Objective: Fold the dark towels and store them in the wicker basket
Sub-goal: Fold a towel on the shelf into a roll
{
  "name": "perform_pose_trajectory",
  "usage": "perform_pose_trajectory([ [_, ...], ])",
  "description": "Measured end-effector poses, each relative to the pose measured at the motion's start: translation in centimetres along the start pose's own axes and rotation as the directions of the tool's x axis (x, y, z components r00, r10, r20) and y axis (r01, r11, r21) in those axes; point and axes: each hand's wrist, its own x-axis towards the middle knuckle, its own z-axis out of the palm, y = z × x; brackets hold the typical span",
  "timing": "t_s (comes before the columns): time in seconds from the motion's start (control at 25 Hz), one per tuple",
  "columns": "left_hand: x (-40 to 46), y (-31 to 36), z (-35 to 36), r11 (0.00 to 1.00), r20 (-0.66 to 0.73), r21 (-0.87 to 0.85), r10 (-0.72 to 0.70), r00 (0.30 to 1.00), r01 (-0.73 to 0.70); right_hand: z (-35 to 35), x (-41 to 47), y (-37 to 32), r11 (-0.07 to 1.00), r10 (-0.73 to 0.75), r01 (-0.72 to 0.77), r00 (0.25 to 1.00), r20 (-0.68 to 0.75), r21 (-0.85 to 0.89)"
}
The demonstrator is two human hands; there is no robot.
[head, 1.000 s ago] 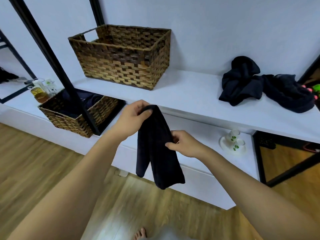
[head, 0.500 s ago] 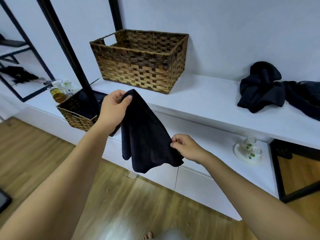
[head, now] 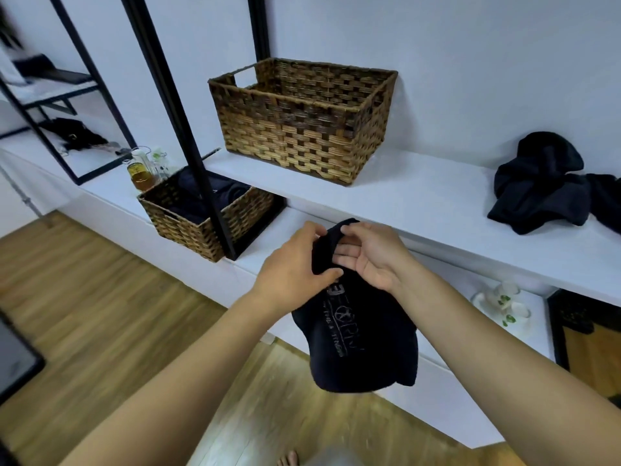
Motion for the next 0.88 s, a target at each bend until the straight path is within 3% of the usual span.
perform_pose_trajectory([
  [0.08,0.2,0.4,0.5,1.0,-0.101,-0.004,0.021,0.995,-0.022,0.2,-0.7,-0.4,1.0,-0.019,0.019,1.0,0.004,0.025],
  [0.16,0.7,0.6,0.4,0.983,-0.167,-0.182,0.0,0.986,-0.031,0.1,-1.3,-0.4,0.997,-0.071,0.072,0.997,0.03,-0.022],
  [0.24,1.4,0.2,-0.3,0.953,-0.108,-0.301,-0.022,0.994,-0.012,-0.4,-1.8,0.0,0.951,-0.212,0.221,0.975,0.062,-0.215],
  [0.28,1.7,0.0,-0.8,0.944,-0.042,-0.331,-0.018,0.999,0.004,-0.9,-1.9,0.2,0.839,-0.339,0.346,0.936,0.095,-0.419],
  [0.36,2.0,-0.1,-1.6,0.911,0.107,-0.409,0.0,0.994,0.044,-2.1,-1.8,0.5,0.382,-0.518,0.503,0.811,0.27,-0.776],
  [0.4,2.0,-0.1,-2.0,0.889,0.16,-0.454,0.012,0.987,0.063,-2.5,-1.7,0.6,0.186,-0.532,0.534,0.76,0.373,-0.825],
  [0.44,2.1,0.0,-2.4,0.866,0.187,-0.495,0.022,0.982,0.075,-2.7,-1.7,0.5,0.1,-0.504,0.561,0.741,0.445,-0.821],
  [0.6,2.1,0.5,-4.1,0.803,0.237,-0.585,0.04,0.971,0.11,-2.0,-1.8,0.0,0.17,-0.364,0.629,0.756,0.545,-0.759],
  [0.8,0.3,0.2,-4.9,0.695,0.321,-0.689,0.034,0.946,0.209,-1.4,-2.0,0.4,0.196,-0.458,0.636,0.732,0.504,-0.746],
  [0.88,-0.7,-0.9,-4.3,0.694,0.362,-0.686,0.067,0.93,0.217,-1.5,-2.1,0.5,0.324,-0.527,0.604,0.754,0.392,-0.728],
])
